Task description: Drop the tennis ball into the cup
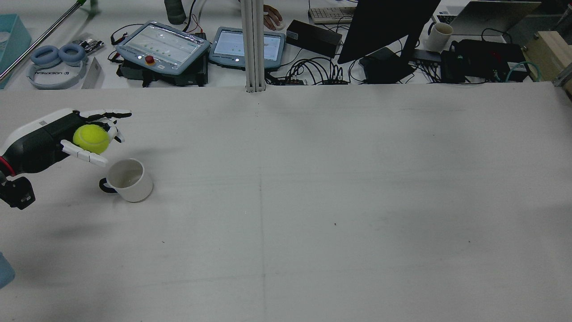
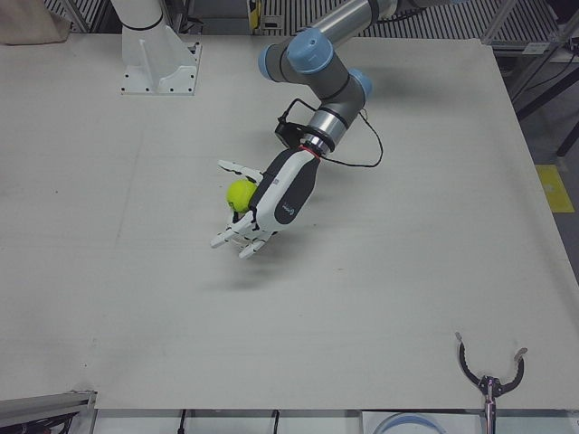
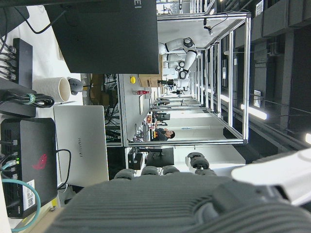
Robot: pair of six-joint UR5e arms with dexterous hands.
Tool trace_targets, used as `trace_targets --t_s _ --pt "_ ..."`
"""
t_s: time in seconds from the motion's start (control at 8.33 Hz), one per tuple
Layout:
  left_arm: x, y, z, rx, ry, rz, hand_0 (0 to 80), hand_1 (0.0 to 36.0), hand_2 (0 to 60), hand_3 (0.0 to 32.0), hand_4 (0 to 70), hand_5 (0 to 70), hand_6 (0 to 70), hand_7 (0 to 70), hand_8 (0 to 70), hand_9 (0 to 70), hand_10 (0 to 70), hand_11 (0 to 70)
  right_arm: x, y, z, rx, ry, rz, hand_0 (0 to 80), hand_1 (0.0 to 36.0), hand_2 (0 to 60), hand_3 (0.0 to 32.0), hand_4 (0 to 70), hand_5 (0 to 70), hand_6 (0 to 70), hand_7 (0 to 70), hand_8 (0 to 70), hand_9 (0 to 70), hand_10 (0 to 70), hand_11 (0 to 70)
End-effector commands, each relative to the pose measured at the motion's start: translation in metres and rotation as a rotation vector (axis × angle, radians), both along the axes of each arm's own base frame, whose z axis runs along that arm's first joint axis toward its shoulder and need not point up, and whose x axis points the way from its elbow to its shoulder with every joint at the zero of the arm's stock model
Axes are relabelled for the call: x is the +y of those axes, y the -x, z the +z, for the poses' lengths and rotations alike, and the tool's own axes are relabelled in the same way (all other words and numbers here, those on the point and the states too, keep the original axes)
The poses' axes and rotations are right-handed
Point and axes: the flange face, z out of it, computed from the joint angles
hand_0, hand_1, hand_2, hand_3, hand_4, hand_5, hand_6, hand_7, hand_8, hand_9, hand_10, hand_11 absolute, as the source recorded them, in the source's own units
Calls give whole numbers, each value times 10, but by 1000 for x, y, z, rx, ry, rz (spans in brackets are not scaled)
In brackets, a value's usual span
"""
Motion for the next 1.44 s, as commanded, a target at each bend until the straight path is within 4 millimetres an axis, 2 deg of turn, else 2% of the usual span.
trace_targets --t_s 0.0,0.12,0.24,0.48,0.6,0.72,0.84,0.96,1.08,1.2,1.32 --pt "2 1 5 5 -7 2 531 218 14 0 119 22 5 250 0 44 0 14 0 0 0 0 -1 0 0 0 0 0 0 0 0 0 0 0 0 0" --pt "3 2 6 10 -13 2 535 229 40 0 83 32 20 191 0 24 0 6 0 1 0 0 0 -1 0 0 0 0 0 0 0 0 0 0 0 0" --pt "3 1 6 14 -18 3 533 238 48 0 35 24 4 175 0 21 0 0 0 1 0 0 0 -1 0 0 0 0 0 0 0 0 0 0 0 0" --pt "7 6 10 14 -16 0 533 242 49 0 21 22 0 172 0 20 0 0 0 1 0 0 0 -1 0 0 0 0 0 0 0 0 0 0 0 0" --pt "8 11 1 35 -27 -2 532 247 89 0 22 28 8 167 0 19 0 0 0 0 0 0 0 0 0 0 0 0 0 0 0 0 0 0 0 0" --pt "13 17 -20 53 -45 -5 538 255 113 0 28 38 48 173 7 20 0 0 0 0 0 0 -1 0 0 0 0 0 0 0 0 0 0 0 0 0" --pt "10 46 -42 61 -56 -51 539 263 115 0 16 29 4 185 0 23 0 0 0 0 0 0 0 0 0 0 0 0 0 0 0 0 0 0 0 0" --pt "15 79 -69 73 -74 -100 542 275 137 0 0 32 4 173 0 20 0 0 1 0 1 0 2 0 0 0 0 0 0 0 0 0 0 0 0 0" --pt "25 123 -92 68 -66 -168 541 273 122 0 0 34 3 162 0 18 0 0 0 0 0 0 -1 0 0 0 0 0 0 0 0 0 0 0 0 0" --pt "33 168 -104 54 -46 -252 547 284 148 0 0 39 7 157 0 17 0 0 0 0 0 0 0 0 0 0 0 0 0 0 0 0 0 0 0 0" --pt "36 192 -106 41 -24 -297 553 293 149 0 0 35 0 175 0 21 0 0 0 1 0 0 0 -1 0 0 0 0 0 0 0 0 0 0 0 0"
